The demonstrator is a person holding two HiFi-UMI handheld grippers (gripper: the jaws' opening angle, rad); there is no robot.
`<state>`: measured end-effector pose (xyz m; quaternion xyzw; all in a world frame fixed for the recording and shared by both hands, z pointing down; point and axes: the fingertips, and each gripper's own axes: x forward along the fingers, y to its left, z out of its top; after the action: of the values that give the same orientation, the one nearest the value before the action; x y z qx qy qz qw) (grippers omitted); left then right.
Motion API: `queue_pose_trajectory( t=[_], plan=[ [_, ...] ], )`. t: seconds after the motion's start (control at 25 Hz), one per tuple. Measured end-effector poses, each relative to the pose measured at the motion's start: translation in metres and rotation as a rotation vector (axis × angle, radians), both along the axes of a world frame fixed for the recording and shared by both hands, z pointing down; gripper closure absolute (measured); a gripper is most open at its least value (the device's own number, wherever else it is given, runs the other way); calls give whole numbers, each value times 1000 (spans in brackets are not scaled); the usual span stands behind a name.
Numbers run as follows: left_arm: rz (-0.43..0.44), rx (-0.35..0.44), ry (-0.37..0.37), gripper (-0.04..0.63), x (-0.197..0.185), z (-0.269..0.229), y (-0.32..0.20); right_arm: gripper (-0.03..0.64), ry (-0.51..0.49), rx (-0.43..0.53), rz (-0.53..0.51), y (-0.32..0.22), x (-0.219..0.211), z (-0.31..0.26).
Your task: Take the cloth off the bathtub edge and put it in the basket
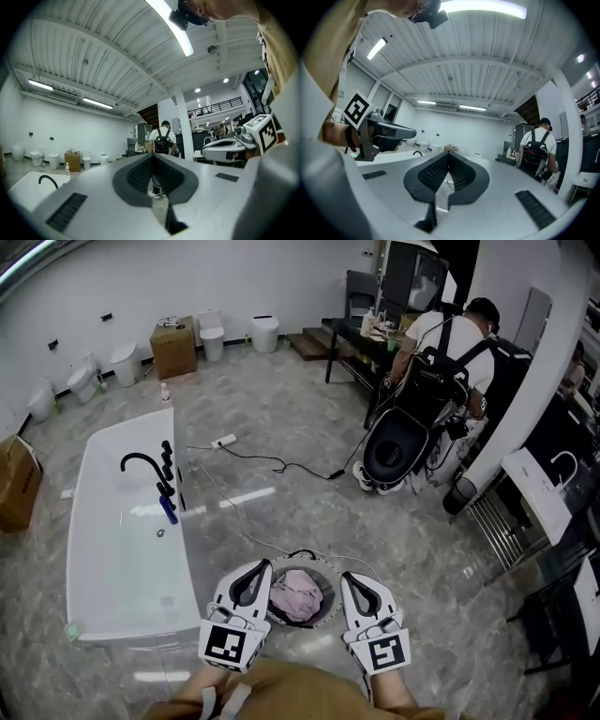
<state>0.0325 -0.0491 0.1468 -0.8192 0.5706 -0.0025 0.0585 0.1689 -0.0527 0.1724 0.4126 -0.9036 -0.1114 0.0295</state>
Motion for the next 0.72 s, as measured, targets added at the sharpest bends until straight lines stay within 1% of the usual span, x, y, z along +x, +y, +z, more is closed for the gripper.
queue_pose_trajectory(
  t=[0.12, 0.2, 0.32, 0.4, 0.56, 0.72],
  plan=[
    [21, 23, 7, 588, 0, -4, -1, 614, -12, -16, 6, 2, -1, -4],
    [22, 21, 10, 588, -1, -3, -1, 614, -20, -18, 7, 3, -3, -7],
    [7, 8, 10, 588, -8, -3, -1, 614, -6, 4, -4, 6, -8, -6],
    [8, 13, 15, 588, -11, -1, -1, 614, 0, 1, -7, 5, -10, -3],
    [1, 3, 23, 588, -19, 5, 1, 613, -21, -61, 16, 2, -14, -3],
    [-10, -12, 28, 588, -26, 10, 1, 614, -44, -54, -26, 3, -21, -3]
  ],
)
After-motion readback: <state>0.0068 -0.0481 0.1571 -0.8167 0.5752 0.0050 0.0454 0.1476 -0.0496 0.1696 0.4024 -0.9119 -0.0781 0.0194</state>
